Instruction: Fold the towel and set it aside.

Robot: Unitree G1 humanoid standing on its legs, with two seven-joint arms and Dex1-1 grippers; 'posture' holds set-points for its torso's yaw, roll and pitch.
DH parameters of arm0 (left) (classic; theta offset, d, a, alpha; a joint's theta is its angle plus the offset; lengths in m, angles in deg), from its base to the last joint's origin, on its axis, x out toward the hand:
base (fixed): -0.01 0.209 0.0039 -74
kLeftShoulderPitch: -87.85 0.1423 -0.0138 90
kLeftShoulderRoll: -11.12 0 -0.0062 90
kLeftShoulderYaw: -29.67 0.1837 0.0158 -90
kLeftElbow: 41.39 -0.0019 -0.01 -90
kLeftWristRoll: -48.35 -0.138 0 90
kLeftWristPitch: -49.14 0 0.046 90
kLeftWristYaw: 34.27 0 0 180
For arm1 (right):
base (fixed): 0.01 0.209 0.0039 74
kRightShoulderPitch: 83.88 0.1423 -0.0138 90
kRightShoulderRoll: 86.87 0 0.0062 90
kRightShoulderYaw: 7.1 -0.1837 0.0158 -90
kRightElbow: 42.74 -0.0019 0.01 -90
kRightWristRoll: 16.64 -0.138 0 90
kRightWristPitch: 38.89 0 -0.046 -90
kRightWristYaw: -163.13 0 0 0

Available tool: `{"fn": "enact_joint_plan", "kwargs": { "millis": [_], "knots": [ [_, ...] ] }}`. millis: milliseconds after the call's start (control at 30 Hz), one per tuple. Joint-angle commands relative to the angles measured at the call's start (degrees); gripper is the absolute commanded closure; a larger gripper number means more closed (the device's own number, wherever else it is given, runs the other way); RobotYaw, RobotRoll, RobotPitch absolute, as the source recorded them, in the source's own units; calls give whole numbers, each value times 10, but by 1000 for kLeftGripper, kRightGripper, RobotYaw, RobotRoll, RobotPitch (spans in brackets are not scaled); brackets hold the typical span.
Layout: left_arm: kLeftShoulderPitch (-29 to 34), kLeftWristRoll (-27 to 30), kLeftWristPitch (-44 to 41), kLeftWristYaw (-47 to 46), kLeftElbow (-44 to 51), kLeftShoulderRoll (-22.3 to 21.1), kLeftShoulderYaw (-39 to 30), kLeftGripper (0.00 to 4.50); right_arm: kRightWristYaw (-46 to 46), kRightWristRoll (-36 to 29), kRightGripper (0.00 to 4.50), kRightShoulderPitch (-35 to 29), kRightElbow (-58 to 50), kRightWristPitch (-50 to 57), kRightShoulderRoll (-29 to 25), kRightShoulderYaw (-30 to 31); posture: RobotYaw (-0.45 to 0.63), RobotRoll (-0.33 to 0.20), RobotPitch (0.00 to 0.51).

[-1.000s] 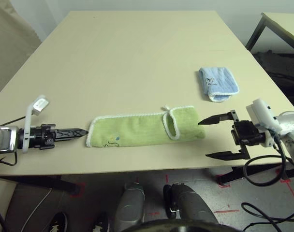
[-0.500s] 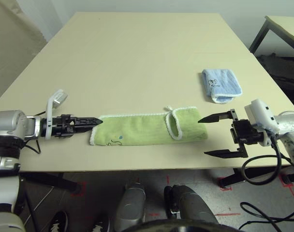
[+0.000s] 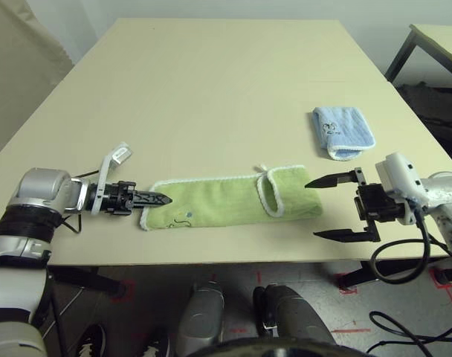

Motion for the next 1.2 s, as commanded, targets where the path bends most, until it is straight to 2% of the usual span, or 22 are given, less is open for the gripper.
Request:
{"fn": "enact_joint_plan", "kwargs": {
  "millis": [33,267,467,567,667,733,900,1200],
  "knots": [
    [1,-14,8,17,-17,-23,11,4455,1,9,0,1,6,-8,1,9,93,0,132],
    [8,-41,45,83,-66,-107,21,4455,-1,12,0,-7,10,-1,-4,6,98,0,139],
    [22,-53,44,140,-61,-167,35,4455,-10,9,0,-8,2,19,-3,8,101,0,144],
    [30,-32,17,155,-19,-179,28,4455,-16,5,0,-5,-4,36,0,10,107,0,146],
    [58,12,-22,155,91,-182,15,4455,-39,-23,0,-3,-12,75,14,-1,107,0,147],
    [64,50,-61,142,157,-171,-4,4455,-53,-42,0,-3,-17,96,23,-10,107,0,147],
    [32,146,-178,84,245,-95,-74,4455,-70,-77,0,-21,-43,116,35,-24,90,0,149],
    [-84,357,-192,-111,146,32,-115,4455,-83,-63,0,-69,-67,94,40,-21,69,0,147]
  ]
}}
